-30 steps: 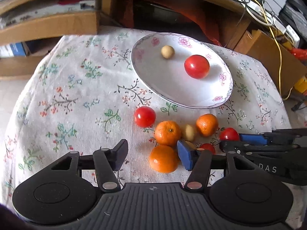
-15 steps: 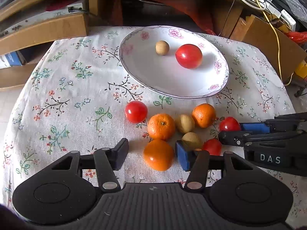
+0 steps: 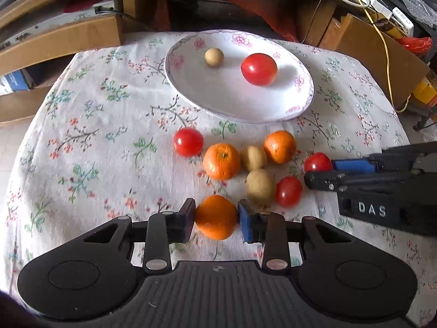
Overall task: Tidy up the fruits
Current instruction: 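Grasp a red tomato with the right tool while the left tool grasps an orange, then lift the tomato with the right tool while the left tool lifts the orange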
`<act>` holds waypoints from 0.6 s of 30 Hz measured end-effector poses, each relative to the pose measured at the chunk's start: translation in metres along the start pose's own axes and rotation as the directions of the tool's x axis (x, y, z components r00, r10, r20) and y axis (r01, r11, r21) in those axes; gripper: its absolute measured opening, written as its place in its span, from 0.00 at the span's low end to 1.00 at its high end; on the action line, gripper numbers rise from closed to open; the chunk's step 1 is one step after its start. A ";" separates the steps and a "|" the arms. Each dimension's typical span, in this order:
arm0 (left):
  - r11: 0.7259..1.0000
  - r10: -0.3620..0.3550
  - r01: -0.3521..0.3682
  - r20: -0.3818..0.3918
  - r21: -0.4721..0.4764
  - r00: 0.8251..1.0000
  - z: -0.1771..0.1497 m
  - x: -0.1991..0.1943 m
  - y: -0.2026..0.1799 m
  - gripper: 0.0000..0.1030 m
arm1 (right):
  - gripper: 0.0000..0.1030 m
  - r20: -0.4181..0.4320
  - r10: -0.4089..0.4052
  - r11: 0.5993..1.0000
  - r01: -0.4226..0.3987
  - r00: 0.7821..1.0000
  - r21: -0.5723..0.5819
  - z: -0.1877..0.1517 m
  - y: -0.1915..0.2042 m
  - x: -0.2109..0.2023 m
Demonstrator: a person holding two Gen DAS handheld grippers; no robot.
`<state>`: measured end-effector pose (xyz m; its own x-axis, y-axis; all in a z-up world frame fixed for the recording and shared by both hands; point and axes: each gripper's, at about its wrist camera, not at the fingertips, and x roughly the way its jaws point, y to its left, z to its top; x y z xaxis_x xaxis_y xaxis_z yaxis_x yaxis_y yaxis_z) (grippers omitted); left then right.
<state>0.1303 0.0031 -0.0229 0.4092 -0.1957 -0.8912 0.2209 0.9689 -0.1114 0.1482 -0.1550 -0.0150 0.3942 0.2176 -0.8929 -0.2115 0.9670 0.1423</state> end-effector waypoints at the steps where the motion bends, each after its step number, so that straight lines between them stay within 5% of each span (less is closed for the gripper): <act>1: 1.000 0.002 -0.002 -0.001 0.001 1.000 -0.002 -0.002 0.001 0.40 | 0.20 -0.001 0.001 1.000 -0.001 1.000 -0.004 -0.001 0.001 0.000; 18: 0.998 0.047 -0.047 0.005 0.037 0.999 -0.029 -0.015 -0.008 0.41 | 0.17 -0.008 -0.016 0.999 0.016 1.000 -0.044 -0.021 0.014 -0.015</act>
<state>0.0963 0.0027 -0.0217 0.4237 -0.1511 -0.8931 0.2342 0.9707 -0.0531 0.1203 -0.1479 -0.0084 0.3904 0.2011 -0.8984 -0.2449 0.9634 0.1092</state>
